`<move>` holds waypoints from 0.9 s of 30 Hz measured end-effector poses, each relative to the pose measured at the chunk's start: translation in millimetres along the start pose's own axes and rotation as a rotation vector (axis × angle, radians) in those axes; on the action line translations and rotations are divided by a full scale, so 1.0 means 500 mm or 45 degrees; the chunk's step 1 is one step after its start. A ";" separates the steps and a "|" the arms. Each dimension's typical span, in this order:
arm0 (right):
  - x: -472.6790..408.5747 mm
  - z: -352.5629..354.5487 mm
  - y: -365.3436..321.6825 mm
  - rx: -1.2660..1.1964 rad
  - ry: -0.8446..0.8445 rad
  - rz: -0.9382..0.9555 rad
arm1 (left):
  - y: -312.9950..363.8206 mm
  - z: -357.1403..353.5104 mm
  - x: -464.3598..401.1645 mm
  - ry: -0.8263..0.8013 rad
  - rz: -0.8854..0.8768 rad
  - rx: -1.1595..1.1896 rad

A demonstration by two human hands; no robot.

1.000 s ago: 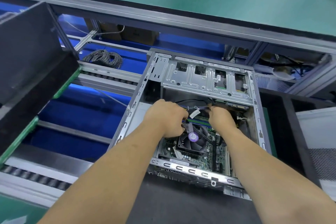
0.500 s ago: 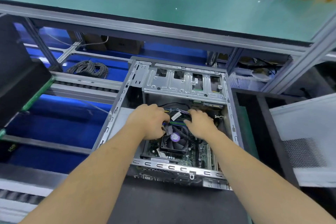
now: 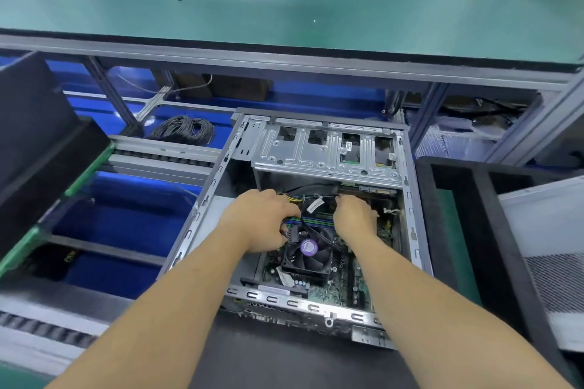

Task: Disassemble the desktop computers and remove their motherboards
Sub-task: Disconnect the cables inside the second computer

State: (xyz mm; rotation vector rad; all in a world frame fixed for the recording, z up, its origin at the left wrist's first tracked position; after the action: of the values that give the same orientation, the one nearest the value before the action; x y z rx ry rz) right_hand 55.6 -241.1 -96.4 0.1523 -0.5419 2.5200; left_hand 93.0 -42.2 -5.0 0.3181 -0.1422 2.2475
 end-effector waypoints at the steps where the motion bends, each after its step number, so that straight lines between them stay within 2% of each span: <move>1: -0.004 0.003 0.001 0.061 -0.032 -0.025 | 0.000 -0.001 0.000 0.000 -0.003 0.003; 4: -0.016 0.004 -0.001 0.178 -0.038 -0.142 | -0.004 -0.003 -0.004 0.003 -0.008 0.037; 7: -0.021 -0.003 0.004 0.088 0.006 -0.131 | -0.010 -0.007 -0.010 0.014 -0.023 0.049; 15: -0.029 0.002 0.023 -0.205 -0.221 -0.122 | -0.018 -0.019 -0.016 0.042 -0.073 0.115; 17: -0.027 0.001 0.023 -0.164 -0.256 -0.076 | -0.018 -0.018 -0.016 0.047 -0.079 0.110; 24: -0.017 -0.007 0.021 -0.035 -0.163 0.046 | -0.017 -0.015 -0.016 0.033 -0.087 0.111; 27: -0.022 -0.009 0.023 -0.059 -0.158 0.021 | -0.017 -0.014 -0.015 0.036 -0.088 0.117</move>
State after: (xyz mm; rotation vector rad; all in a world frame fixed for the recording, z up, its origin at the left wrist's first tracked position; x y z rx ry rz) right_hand 58.7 -253.6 -107.1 0.2896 -0.6532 2.5236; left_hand 102.9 -40.7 -13.8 0.3351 -0.0125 2.1929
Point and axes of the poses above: each hand's wrist, its own x-axis away from the middle knuckle, its own z-axis out of the back of the hand, y = z × x, the point moved 1 cm from there along -x, towards the middle knuckle, and after that the axes turned 1 degree about z, right-handed, at the moved point
